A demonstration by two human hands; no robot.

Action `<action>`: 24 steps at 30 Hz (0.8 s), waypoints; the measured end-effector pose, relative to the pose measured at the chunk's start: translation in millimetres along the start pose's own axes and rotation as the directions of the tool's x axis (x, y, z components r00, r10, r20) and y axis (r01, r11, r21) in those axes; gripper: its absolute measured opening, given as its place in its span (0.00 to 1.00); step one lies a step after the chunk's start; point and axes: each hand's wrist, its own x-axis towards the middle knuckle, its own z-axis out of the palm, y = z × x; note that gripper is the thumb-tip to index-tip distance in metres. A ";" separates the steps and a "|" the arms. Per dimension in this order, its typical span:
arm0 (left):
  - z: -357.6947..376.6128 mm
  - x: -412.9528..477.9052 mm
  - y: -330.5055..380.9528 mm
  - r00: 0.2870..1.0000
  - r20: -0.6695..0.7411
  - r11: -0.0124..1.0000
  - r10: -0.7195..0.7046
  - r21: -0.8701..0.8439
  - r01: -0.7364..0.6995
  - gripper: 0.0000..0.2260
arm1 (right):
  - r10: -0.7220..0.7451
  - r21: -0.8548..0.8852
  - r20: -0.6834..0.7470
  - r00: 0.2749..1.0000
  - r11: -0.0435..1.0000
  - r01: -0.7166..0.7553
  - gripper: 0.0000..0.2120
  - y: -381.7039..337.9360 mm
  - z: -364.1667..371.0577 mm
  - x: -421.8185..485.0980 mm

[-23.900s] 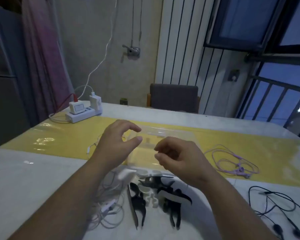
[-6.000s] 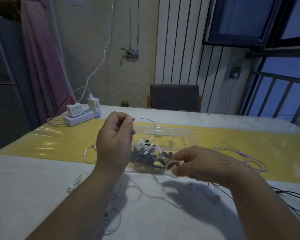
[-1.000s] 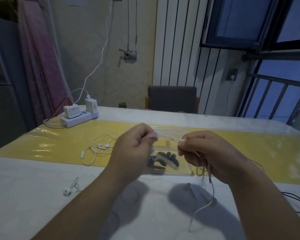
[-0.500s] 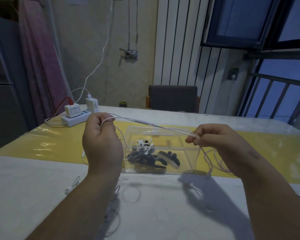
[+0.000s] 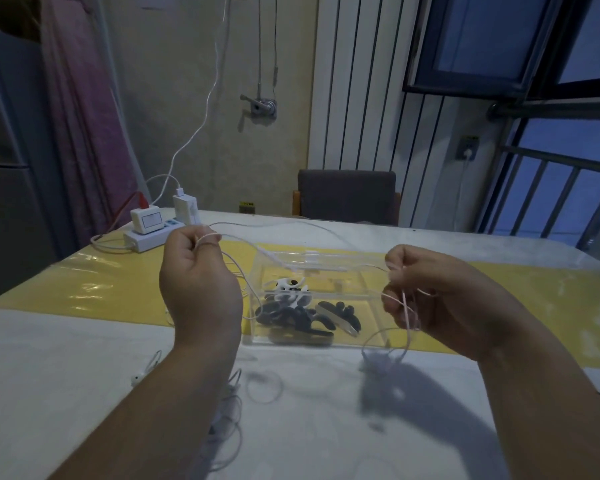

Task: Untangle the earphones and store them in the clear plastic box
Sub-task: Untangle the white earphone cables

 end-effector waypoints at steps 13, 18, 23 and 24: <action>-0.6 8.6 -2.9 0.991 -0.123 0.998 -0.058 -0.009 0.057 0.12 | 0.105 -0.079 0.062 0.993 0.992 -0.100 0.16 3.9 -5.6 1.8; -1.1 7.5 -3.9 0.995 -0.094 0.999 -0.044 0.004 0.045 0.11 | 0.028 0.097 0.120 0.992 0.995 -0.040 0.16 9.1 -3.6 5.3; -0.6 6.5 -2.6 0.994 -0.097 0.999 -0.052 0.012 0.053 0.09 | 0.029 0.227 0.141 0.990 0.972 -0.061 0.10 6.0 -2.8 5.1; -0.3 6.3 -2.4 0.994 -0.096 0.998 -0.053 0.013 0.055 0.08 | 0.027 0.238 0.142 0.990 0.969 -0.060 0.08 5.3 -3.0 4.6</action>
